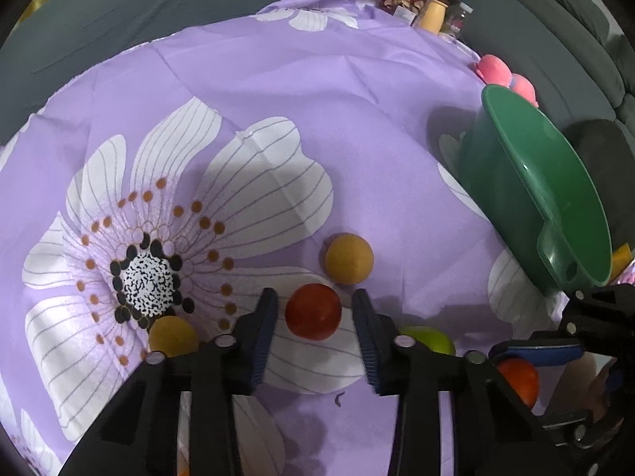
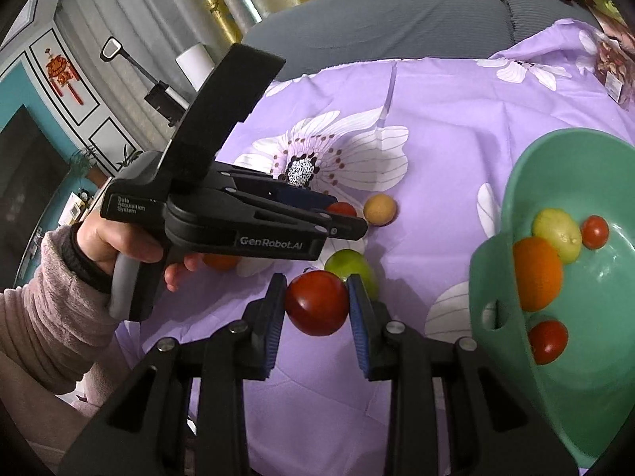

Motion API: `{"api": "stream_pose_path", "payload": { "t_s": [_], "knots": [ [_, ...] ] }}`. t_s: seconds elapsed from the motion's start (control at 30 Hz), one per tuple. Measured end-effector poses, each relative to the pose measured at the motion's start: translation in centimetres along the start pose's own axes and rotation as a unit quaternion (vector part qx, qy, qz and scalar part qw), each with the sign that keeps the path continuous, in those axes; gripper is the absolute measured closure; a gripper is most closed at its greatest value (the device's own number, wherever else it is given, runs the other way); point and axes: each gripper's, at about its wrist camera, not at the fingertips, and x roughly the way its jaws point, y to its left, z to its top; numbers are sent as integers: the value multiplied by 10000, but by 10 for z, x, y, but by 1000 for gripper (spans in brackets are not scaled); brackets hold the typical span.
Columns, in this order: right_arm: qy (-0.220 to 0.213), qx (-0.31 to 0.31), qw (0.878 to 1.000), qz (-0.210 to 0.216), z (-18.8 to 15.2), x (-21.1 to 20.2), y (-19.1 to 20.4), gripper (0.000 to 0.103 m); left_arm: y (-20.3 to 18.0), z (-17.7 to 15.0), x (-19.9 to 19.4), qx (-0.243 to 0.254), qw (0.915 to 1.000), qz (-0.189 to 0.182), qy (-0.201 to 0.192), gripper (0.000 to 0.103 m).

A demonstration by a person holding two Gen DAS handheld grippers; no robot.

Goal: Organize fruits
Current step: 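Carry the red tomato with the right gripper into the green bowl and release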

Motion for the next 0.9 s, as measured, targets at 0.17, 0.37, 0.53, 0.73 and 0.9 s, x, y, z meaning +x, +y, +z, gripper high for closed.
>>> {"api": "stream_pose_path", "payload": {
  "t_s": [0.17,0.37,0.53,0.73,0.9],
  "knots": [
    [-117,29,9999,3,1,-5,1,72,2,2,-1,-89,10000,7,8,75],
    [-270,10,9996,-20,2,-14,2,72,4,-2,-17,-194,9997,3,-124,75],
    [-445,-25,9990,-9,5,-24,6,72,3,-9,-38,-230,9992,-18,-316,75],
    [-744,-46,9971,-121,7,-41,7,72,-4,-14,-62,-222,9983,-95,-528,75],
    [-955,44,9948,-360,7,-54,-2,72,-17,-15,-77,-120,9975,-136,-689,75]
  ]
}}
